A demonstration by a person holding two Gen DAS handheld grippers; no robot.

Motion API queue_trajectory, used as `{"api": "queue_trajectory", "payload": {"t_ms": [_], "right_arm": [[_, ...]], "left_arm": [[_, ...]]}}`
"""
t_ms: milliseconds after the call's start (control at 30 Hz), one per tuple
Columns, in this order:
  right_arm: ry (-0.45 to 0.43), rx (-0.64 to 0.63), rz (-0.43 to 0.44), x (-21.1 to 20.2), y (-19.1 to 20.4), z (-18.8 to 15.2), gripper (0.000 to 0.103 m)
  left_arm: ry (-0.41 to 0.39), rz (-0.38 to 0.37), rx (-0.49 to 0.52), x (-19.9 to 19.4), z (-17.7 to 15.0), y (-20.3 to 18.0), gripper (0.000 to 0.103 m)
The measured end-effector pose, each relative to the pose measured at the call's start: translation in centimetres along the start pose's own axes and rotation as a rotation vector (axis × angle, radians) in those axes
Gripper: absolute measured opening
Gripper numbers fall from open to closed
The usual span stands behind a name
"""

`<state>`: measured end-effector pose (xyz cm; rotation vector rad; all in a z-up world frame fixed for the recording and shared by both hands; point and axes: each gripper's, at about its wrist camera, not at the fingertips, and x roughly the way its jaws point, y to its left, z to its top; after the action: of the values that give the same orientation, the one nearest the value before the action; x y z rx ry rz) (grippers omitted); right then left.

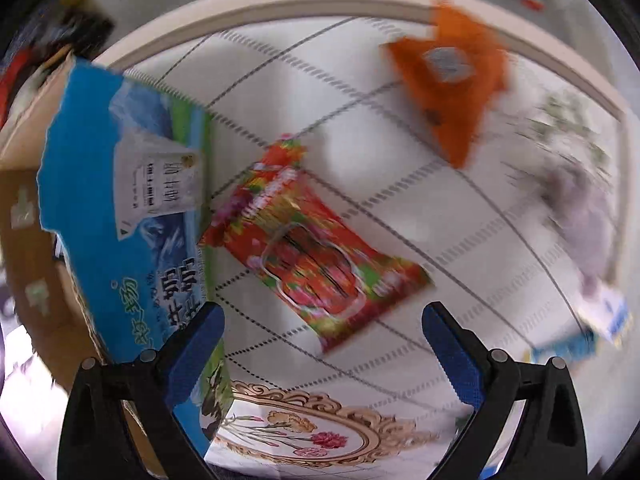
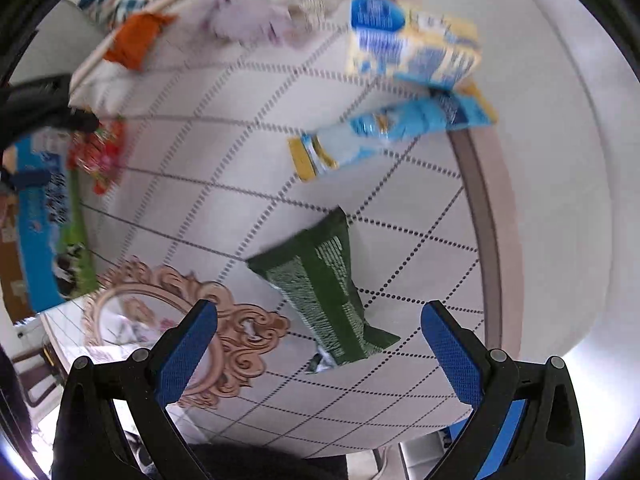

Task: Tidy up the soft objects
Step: 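Withdraw both tools from the box and move toward the red and green bags, then grasp the red candy bag with left tool while right tool grasps green bag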

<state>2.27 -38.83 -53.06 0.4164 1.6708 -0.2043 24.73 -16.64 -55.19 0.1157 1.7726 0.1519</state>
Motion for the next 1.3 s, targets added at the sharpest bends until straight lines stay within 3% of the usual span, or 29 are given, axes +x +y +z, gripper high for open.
{"api": "queue_trajectory", "payload": {"t_ms": [67, 233, 367, 533, 633, 700, 833, 933, 1000, 1100, 1167, 1233, 1300], "right_arm": [[0.011, 0.004, 0.018, 1.2, -0.4, 0.1, 0.103], [0.013, 0.015, 0.039, 2.7, -0.6, 0.5, 0.103], [0.024, -0.007, 0.036, 3.6, -0.4, 0.8, 0.103], [0.049, -0.051, 0.023, 4.6, -0.1, 1.0, 0.094], [0.053, -0.05, 0.029, 4.8, -0.5, 0.7, 0.094], [0.046, -0.038, 0.062, 4.5, -0.6, 0.4, 0.094], [0.016, -0.026, 0.08, 3.6, -1.2, 0.1, 0.094], [0.004, -0.01, 0.097, 3.3, -1.3, -0.3, 0.094], [0.0, -0.007, 0.091, 3.4, -1.3, -0.3, 0.094], [0.005, -0.005, 0.096, 4.1, -0.9, -0.3, 0.094], [0.0, -0.002, 0.092, 4.1, -1.2, -0.4, 0.094], [0.001, -0.001, 0.095, 4.0, -1.5, -0.4, 0.094], [0.0, -0.003, 0.092, 3.8, -1.9, -0.5, 0.094]], "left_arm": [[-0.008, 0.029, -0.003, 0.2, 0.7, -0.8, 0.101], [0.085, 0.077, -0.014, 3.0, 1.7, -2.4, 0.101], [0.024, 0.085, -0.01, 3.2, 0.8, -2.9, 0.101], [-0.114, 0.176, 0.294, 3.1, -3.5, -8.0, 0.101], [-0.143, 0.171, 0.381, 2.8, -6.2, -9.0, 0.101], [-0.162, 0.112, 0.332, 1.7, -7.2, -7.8, 0.101], [-0.165, 0.029, 0.034, -0.2, -5.8, -1.8, 0.101], [-0.078, 0.062, -0.112, 1.4, -4.2, 1.3, 0.101], [-0.031, 0.093, -0.141, 2.7, -3.6, 1.9, 0.102], [-0.011, 0.095, -0.091, 3.4, -2.6, 0.0, 0.102], [0.052, 0.124, -0.056, 5.0, -2.1, -1.4, 0.101], [0.034, 0.094, -0.098, 5.0, -2.1, -1.2, 0.092], [0.015, 0.081, -0.073, 4.9, -2.5, -1.3, 0.083]]}}
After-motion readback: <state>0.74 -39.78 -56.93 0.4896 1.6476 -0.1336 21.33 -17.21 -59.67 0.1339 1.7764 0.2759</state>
